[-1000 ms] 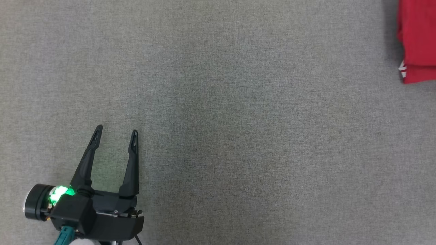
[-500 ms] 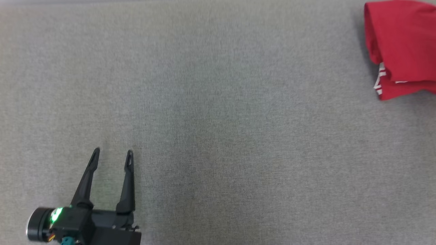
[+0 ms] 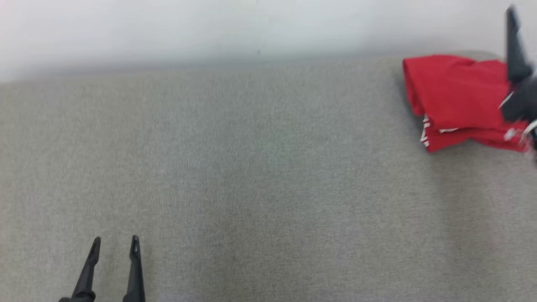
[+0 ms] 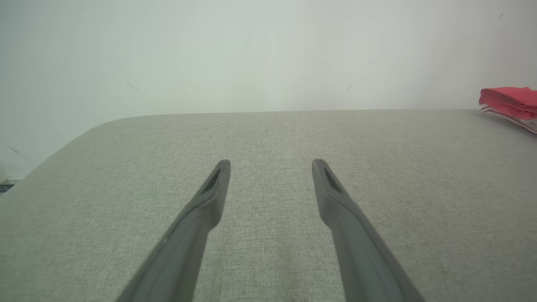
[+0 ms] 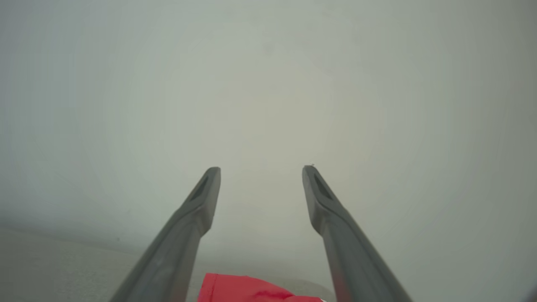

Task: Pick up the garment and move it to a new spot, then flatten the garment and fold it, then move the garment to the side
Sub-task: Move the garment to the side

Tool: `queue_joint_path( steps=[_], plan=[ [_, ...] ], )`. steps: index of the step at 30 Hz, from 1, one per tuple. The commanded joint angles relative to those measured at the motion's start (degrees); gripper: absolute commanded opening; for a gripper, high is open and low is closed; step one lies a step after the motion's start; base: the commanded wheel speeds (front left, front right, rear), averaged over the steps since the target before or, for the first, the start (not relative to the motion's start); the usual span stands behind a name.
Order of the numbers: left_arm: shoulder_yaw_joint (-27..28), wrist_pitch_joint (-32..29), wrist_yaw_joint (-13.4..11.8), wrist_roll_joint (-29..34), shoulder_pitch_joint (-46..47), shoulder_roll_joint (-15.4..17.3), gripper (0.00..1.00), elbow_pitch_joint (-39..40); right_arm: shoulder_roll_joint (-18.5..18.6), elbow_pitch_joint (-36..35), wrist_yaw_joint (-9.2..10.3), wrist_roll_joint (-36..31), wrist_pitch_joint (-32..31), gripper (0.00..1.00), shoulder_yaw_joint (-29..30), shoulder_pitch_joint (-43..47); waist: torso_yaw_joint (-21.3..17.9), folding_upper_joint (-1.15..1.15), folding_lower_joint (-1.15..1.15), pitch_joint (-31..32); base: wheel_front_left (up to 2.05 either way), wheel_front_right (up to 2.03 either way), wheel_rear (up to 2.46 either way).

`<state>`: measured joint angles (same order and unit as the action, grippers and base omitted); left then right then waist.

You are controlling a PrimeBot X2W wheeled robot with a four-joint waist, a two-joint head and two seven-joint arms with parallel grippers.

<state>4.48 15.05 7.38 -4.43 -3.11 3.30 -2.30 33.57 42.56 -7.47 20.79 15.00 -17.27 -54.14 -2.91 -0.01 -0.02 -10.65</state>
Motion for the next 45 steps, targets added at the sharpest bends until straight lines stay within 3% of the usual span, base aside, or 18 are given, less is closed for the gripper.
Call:
queue_joint_path(
  steps=[1,9,25,35,45],
  plan=[
    [0.6,0.2,-0.2,-0.1,-0.9,-0.2,1.0,-0.1,-2.3,-3.3,0.0,-2.5,0.2,1.0,3.0,5.1,-1.0,0.01,0.02,3.3,0.0,0.0,0.0],
    [1.2,0.2,-0.2,0.0,-2.5,-0.4,1.0,-0.7,-14.9,-23.2,0.0,-13.5,0.1,1.0,15.9,26.4,-0.7,0.01,0.02,6.7,0.0,0.0,0.0],
    [0.1,0.2,-1.1,0.0,-4.9,-0.4,1.0,-1.9,-28.5,-33.8,0.0,-17.5,0.1,1.0,21.1,49.6,-0.4,0.01,0.02,9.4,0.0,0.0,0.0],
    [-0.7,0.2,-2.4,-1.4,-5.7,-0.4,1.0,-2.2,-30.7,-33.9,0.0,-16.6,0.1,1.0,19.4,56.9,-0.3,0.01,0.02,10.2,0.0,0.0,0.0],
    [-1.7,0.2,-4.3,-1.1,-6.2,-0.4,1.0,-2.3,-30.7,-31.6,0.0,-15.1,0.1,1.0,17.2,57.8,0.2,0.01,0.02,10.7,0.0,0.0,0.0]
  ],
)
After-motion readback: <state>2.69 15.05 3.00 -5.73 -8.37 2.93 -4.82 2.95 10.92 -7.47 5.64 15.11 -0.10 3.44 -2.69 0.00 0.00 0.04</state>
